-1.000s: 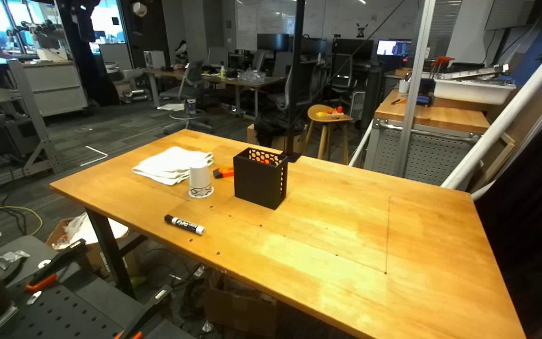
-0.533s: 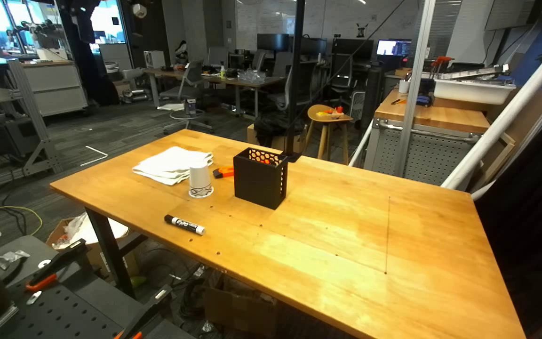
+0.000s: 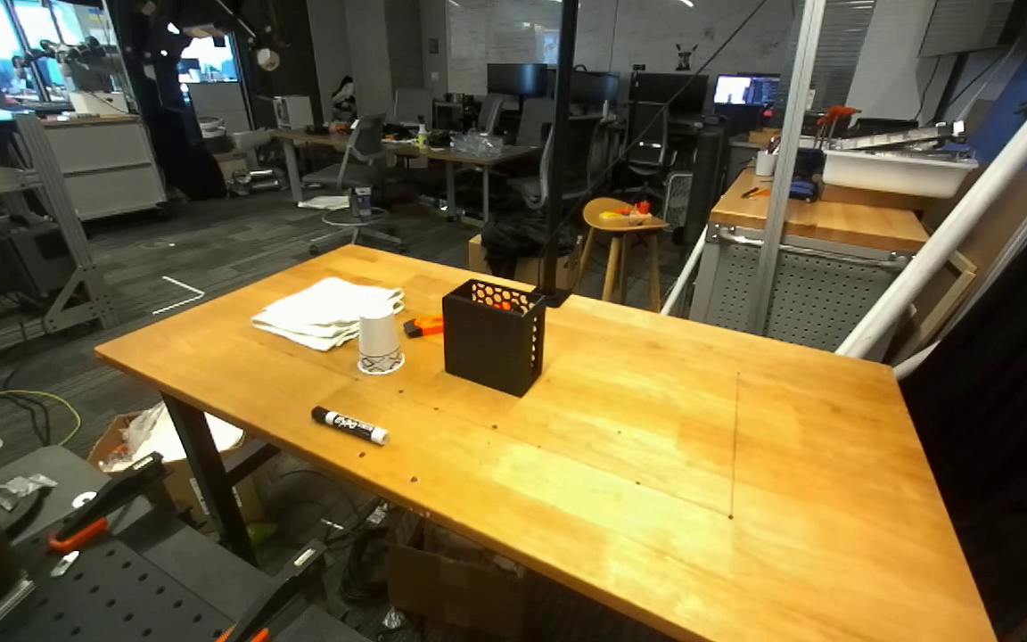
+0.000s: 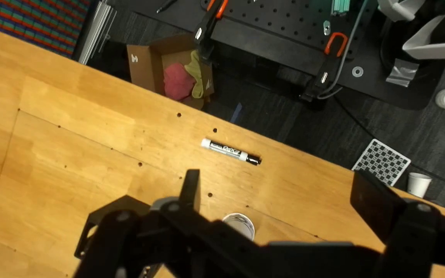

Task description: Pick up the white towel and place it on the basket, push the towel into the basket

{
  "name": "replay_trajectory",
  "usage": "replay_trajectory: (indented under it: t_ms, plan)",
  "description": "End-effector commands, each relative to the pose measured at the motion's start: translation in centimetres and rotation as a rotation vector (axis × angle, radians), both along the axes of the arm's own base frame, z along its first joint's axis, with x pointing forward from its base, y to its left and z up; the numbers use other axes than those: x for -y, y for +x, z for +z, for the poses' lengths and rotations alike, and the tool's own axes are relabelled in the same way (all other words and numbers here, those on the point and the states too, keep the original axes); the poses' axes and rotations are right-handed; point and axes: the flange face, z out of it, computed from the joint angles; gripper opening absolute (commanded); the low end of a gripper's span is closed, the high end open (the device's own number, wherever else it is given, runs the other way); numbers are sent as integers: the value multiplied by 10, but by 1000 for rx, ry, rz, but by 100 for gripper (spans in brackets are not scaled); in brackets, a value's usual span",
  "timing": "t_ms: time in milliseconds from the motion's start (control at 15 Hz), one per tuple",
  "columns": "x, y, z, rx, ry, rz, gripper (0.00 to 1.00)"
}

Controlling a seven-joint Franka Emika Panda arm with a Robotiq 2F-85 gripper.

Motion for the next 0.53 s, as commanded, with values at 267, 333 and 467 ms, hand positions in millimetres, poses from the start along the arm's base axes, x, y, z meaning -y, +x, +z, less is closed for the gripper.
replay_trajectory:
  t_ms: [267,333,467]
  plan:
    - [-97,66,-25,69,85,215,100]
    - [-108,76,-28,77,93,249,100]
    - [-128,99,-34,93,103,326,100]
